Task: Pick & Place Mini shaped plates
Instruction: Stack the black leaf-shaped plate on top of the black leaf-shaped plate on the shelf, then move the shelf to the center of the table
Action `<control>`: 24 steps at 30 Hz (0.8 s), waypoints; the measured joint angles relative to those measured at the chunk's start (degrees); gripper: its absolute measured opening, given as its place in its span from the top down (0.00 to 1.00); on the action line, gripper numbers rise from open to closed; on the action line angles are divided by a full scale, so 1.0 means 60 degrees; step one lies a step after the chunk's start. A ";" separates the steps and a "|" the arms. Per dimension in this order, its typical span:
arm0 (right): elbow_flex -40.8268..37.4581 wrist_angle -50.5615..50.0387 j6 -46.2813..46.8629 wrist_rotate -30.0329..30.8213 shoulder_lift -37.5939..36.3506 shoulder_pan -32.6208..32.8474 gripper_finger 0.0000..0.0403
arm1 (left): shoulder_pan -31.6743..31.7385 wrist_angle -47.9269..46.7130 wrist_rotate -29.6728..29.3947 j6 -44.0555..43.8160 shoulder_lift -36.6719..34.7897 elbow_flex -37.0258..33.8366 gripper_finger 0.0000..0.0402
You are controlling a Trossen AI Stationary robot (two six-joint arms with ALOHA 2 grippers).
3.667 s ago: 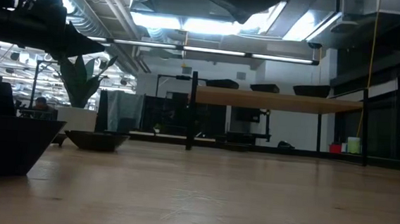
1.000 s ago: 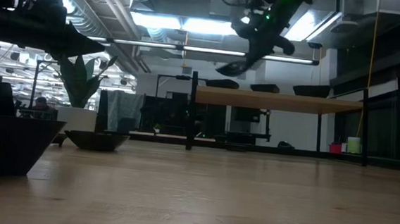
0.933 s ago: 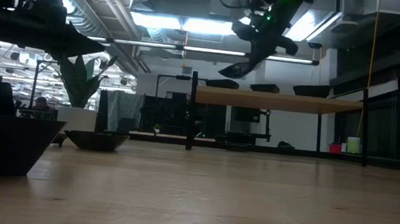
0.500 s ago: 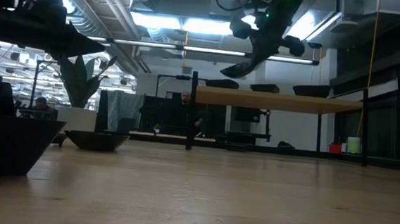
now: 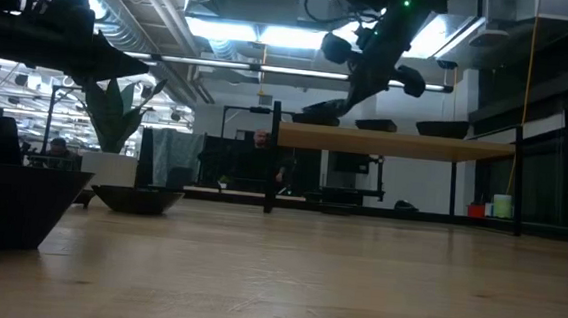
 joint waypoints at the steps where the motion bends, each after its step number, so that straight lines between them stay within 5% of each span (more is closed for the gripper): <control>1: 0.0000 0.0039 -0.0071 -0.0002 0.0000 -0.0004 0.97 | 0.0004 -0.0001 0.0000 -0.0001 0.0000 0.0003 0.99; 15: 0.0000 0.0452 -0.1557 -0.0027 0.0000 -0.0011 0.71 | 0.0001 0.0001 0.0000 -0.0001 0.0000 0.0001 0.99; 24: 0.0000 0.0536 -0.2105 -0.1258 0.0000 -0.0011 0.51 | 0.0004 -0.0001 0.0000 -0.0001 0.0000 0.0001 0.99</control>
